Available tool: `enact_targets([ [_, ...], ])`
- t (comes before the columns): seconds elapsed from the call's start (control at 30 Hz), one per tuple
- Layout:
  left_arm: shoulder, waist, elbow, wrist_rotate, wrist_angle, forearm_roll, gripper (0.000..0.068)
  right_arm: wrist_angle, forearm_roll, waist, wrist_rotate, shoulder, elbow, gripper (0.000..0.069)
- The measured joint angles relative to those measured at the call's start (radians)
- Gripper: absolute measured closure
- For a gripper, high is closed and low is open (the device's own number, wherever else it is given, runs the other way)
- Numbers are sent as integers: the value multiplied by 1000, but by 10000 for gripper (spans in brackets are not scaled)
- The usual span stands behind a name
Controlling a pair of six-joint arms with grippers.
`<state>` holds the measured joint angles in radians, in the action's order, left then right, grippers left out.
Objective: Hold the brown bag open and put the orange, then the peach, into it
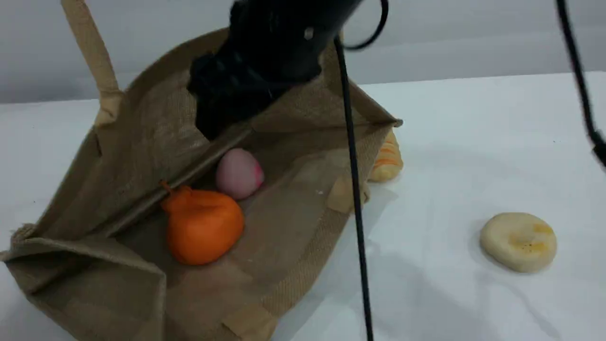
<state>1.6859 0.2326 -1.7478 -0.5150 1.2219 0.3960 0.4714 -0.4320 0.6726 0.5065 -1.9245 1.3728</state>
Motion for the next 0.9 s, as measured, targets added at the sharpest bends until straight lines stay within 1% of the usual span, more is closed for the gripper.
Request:
enact_targets([
  [0.17,0,0,31,-7,-3,1,610,77,38,-12,-34,119,0,197],
  [0.3,0,0,95,-7,-7,1,610,166,120,-20,-103,217,0,197],
  [0.37,0,0,141,-7,-25,1,610,209,165,-19,-141,263,0,197],
  [0.57,0,0,318,-7,-215,14,610,312,245,-19,-230,425,0,223],
  [0.73,0,0,505,-7,-427,42,610,428,285,-19,-300,565,0,256],
  [0.9,11,0,669,-8,-611,52,608,542,361,-19,-386,713,0,261],
])
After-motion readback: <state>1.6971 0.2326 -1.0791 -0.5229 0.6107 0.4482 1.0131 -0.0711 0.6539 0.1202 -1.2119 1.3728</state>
